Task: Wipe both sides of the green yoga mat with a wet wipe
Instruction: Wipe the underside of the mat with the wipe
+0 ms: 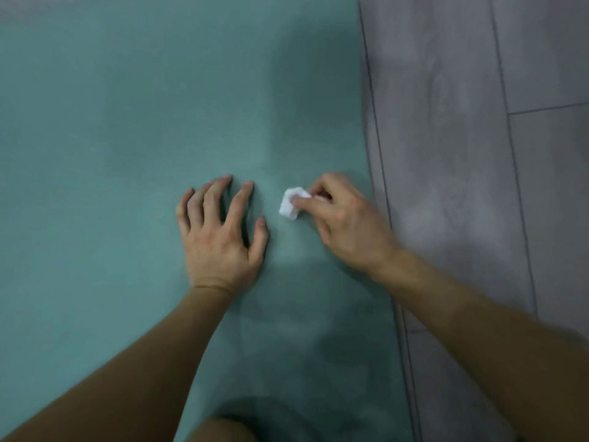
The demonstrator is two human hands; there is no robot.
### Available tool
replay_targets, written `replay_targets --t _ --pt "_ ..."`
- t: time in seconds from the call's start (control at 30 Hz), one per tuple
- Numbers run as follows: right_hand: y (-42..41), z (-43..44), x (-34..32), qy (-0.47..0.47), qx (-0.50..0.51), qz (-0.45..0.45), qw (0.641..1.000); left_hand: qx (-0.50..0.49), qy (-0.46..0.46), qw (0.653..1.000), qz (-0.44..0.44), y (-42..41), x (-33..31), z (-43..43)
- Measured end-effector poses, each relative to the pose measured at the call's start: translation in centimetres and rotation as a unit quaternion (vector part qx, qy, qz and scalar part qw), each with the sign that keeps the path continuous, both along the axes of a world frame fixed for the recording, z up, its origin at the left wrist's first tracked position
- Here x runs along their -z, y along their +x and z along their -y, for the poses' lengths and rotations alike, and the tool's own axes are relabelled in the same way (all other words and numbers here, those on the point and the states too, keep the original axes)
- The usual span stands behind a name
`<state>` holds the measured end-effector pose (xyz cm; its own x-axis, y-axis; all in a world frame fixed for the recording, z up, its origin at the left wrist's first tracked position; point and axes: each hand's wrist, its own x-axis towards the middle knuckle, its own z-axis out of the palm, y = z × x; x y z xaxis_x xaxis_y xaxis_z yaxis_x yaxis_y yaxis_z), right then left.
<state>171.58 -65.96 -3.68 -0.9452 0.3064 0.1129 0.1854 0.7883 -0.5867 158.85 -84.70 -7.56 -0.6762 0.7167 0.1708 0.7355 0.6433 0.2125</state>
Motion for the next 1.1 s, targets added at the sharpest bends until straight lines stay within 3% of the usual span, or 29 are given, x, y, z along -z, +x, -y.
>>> replay_targets --t 0.13,0.2,0.27,0.37,0.47,0.57,0.63,0.7,0.87,0.97,1.1 --pt "-5.9 -8.4 0.2 0.043 0.141 -0.013 0.989 -0.005 -0.039 0.999 0.029 0.0 -0.6 -0.4" --pt "-6.6 -8.9 0.2 0.037 0.144 -0.003 0.989 -0.003 -0.05 0.998 0.037 0.0 -0.7 -0.3" --pt "-5.3 -6.5 0.2 0.002 0.084 0.042 0.996 0.0 -0.056 0.997 0.043 -0.1 -0.7 -0.4" --pt "-1.4 -2.3 -0.6 -0.045 -0.13 0.123 0.983 -0.003 -0.057 0.998 0.037 0.0 -0.6 -0.4" --pt "-1.7 -5.3 -0.5 -0.008 -0.206 0.064 0.976 0.006 -0.047 0.998 0.032 0.0 -0.6 -0.5" --pt "-5.4 -10.5 0.7 0.078 -0.042 -0.022 0.996 0.006 -0.035 0.999 0.012 -0.1 -0.6 -0.3" --pt "-6.4 -11.1 1.3 0.071 0.09 -0.03 0.993 0.005 -0.019 1.0 0.001 0.1 -0.6 -0.3" --pt "-5.5 -7.5 1.6 0.052 0.147 -0.034 0.987 0.001 -0.008 1.0 -0.005 0.1 -0.5 -0.4" --pt "2.9 3.2 0.9 0.019 -0.08 -0.022 0.996 -0.001 -0.017 1.0 -0.003 1.3 -0.3 1.8" --pt "4.4 2.7 0.6 0.028 -0.16 -0.003 0.987 -0.069 -0.042 0.997 -0.01 4.4 -0.1 5.3" --pt "1.9 0.6 0.6 0.115 -0.226 -0.041 0.966 -0.1 -0.033 0.994 -0.001 4.6 0.0 5.8"
